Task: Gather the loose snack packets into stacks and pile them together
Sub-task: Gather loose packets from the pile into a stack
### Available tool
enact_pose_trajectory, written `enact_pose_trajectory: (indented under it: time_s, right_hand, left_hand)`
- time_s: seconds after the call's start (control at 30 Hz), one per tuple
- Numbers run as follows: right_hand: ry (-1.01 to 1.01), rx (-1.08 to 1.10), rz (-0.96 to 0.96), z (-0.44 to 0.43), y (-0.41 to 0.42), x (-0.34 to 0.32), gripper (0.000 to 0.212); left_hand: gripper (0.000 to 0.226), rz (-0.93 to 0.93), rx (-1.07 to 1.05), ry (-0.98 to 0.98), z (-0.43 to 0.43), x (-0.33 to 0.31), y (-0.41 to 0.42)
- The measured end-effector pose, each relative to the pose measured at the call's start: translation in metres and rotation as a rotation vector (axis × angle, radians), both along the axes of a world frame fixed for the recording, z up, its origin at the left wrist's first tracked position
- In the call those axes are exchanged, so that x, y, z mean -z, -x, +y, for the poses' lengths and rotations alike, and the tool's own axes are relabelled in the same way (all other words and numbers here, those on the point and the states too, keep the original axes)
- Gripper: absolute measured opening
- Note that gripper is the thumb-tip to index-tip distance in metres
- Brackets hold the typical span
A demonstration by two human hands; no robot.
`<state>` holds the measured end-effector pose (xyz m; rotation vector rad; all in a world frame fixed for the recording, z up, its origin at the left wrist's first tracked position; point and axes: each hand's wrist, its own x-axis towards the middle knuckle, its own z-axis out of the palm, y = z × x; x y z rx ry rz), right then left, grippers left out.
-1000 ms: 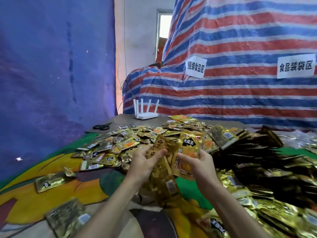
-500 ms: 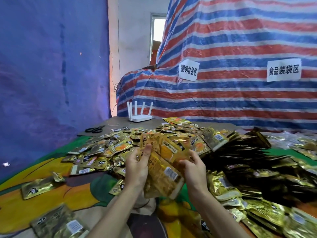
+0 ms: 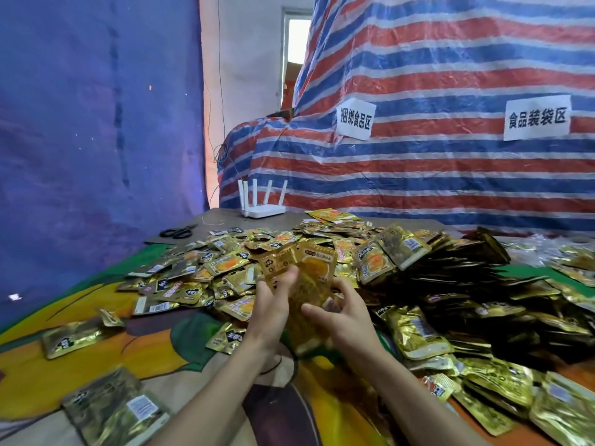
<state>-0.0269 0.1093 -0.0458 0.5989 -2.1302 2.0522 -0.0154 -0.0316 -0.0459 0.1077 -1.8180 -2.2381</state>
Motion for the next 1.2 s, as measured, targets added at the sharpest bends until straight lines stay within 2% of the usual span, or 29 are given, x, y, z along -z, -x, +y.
enact_pose_trajectory:
  time_s: [0.07, 0.17, 0.3, 0.4, 0.43, 0.5, 0.57, 0.63, 0.73, 0.83, 0.9, 1.03, 1.17, 1.2]
  right_hand:
    - [0.094, 0.012, -0.034, 0.004, 0.005, 0.002, 0.033]
    - [0.096, 0.043, -0.012, 0.005, 0.011, 0.004, 0.023]
    - [0.055, -0.006, 0.066, -0.001, 0.009, 0.003, 0.027]
    - [0.049, -0.006, 0.12, -0.001, 0.006, 0.0, 0.038]
    - [0.024, 0.002, 0.126, 0.0, 0.005, -0.001, 0.038]
    - [-0.105, 0.029, 0.1, 0.003, 0.006, -0.004, 0.041]
    - [-0.114, -0.012, 0.004, 0.004, 0.005, -0.003, 0.045]
    - [-0.034, -0.068, -0.111, 0.0, 0.002, -0.001, 0.047]
    - [0.095, -0.064, -0.232, -0.015, -0.002, 0.002, 0.035]
    - [0.32, -0.103, -0.366, -0.024, -0.003, 0.003, 0.044]
    - [0.457, -0.174, -0.401, -0.025, -0.003, 0.004, 0.048]
    - [0.484, -0.149, -0.292, -0.026, -0.005, 0.003, 0.047]
    - [0.419, -0.075, -0.048, -0.019, -0.008, -0.004, 0.065]
    - [0.38, -0.055, 0.022, -0.016, -0.007, -0.004, 0.062]
  left_hand:
    - [0.078, 0.029, 0.148, 0.068, -0.001, 0.005, 0.002]
    - [0.05, 0.075, 0.138, 0.265, 0.006, 0.011, 0.004]
    - [0.063, 0.199, 0.087, 0.314, 0.016, 0.008, -0.004]
    - [0.036, 0.314, -0.011, 0.363, 0.016, 0.007, -0.006]
    - [0.033, 0.325, -0.028, 0.397, 0.014, 0.006, -0.005]
    - [0.041, 0.317, -0.015, 0.491, 0.01, 0.008, -0.005]
    - [0.053, 0.276, 0.019, 0.509, 0.005, 0.01, -0.005]
    - [0.054, 0.248, 0.031, 0.459, 0.004, 0.011, -0.002]
    - [0.06, 0.264, 0.062, 0.33, 0.007, 0.011, -0.001]
    - [0.076, 0.238, 0.116, 0.177, 0.01, 0.013, 0.001]
    - [0.075, 0.232, 0.17, 0.126, 0.013, 0.015, 0.002]
    - [0.054, 0.243, 0.207, 0.163, 0.019, 0.017, 0.002]
    - [0.038, 0.32, 0.145, 0.285, 0.021, 0.016, 0.001]
    - [0.037, 0.322, 0.122, 0.286, 0.021, 0.015, 0.001]
